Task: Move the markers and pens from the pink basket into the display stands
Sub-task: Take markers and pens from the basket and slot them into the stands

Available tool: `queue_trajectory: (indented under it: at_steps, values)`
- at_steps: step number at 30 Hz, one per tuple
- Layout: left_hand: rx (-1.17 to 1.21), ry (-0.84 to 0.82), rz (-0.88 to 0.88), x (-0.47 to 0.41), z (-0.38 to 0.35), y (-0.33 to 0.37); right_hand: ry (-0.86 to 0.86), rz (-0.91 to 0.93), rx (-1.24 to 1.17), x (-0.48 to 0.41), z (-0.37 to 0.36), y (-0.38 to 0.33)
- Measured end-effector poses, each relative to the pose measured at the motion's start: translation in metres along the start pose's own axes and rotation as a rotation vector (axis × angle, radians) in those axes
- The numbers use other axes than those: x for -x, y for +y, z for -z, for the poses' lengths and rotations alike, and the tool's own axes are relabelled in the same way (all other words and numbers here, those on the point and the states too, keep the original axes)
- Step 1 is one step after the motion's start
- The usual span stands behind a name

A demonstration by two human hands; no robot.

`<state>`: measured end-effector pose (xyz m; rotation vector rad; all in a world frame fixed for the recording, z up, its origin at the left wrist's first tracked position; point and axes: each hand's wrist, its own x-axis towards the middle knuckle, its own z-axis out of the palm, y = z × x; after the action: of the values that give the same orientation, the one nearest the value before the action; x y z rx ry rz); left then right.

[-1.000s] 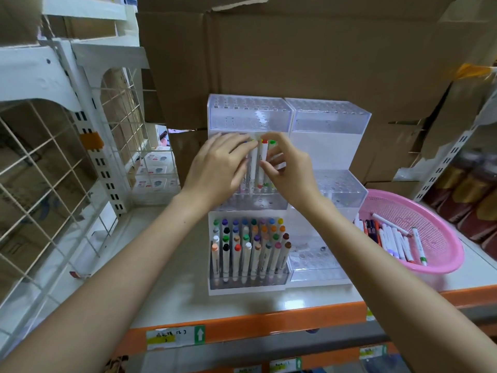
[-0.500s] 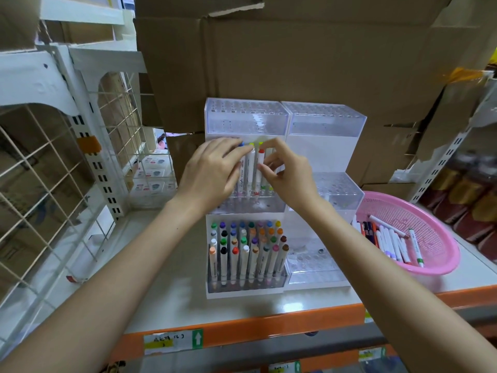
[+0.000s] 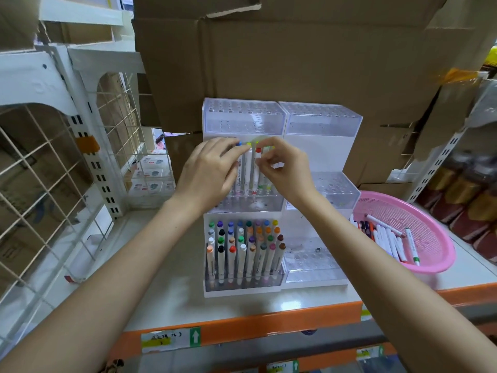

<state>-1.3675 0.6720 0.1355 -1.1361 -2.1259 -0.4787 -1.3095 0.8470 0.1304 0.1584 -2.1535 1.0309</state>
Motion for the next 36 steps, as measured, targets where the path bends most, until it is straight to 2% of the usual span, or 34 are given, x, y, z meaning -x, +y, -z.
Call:
queue_trajectory:
  at_steps: [7,13,16,22,27,31,36]
  values:
    - [-0.063,0.015,0.0,-0.005,0.003,0.013,-0.042,0.036,0.115,0.012,0.014,-0.001]
    - [-0.118,-0.045,-0.087,-0.023,-0.009,0.059,-0.037,0.107,0.426,0.024,0.054,0.011]
    - [-0.057,-0.1,-0.103,-0.032,-0.025,0.09,-0.078,0.05,0.557,0.035,0.085,0.023]
    - [0.079,-0.168,-0.163,-0.047,-0.067,0.159,-0.11,-0.141,0.653,0.074,0.153,0.054]
    - [0.123,-0.156,-0.298,-0.059,-0.104,0.222,-0.154,-0.327,0.701,0.105,0.205,0.087]
    - [0.158,-0.324,-0.292,-0.064,-0.146,0.258,-0.258,-0.453,0.745,0.128,0.232,0.122]
    - [0.09,-0.66,-0.113,-0.06,-0.19,0.278,-0.391,-0.57,0.74,0.139,0.244,0.159]
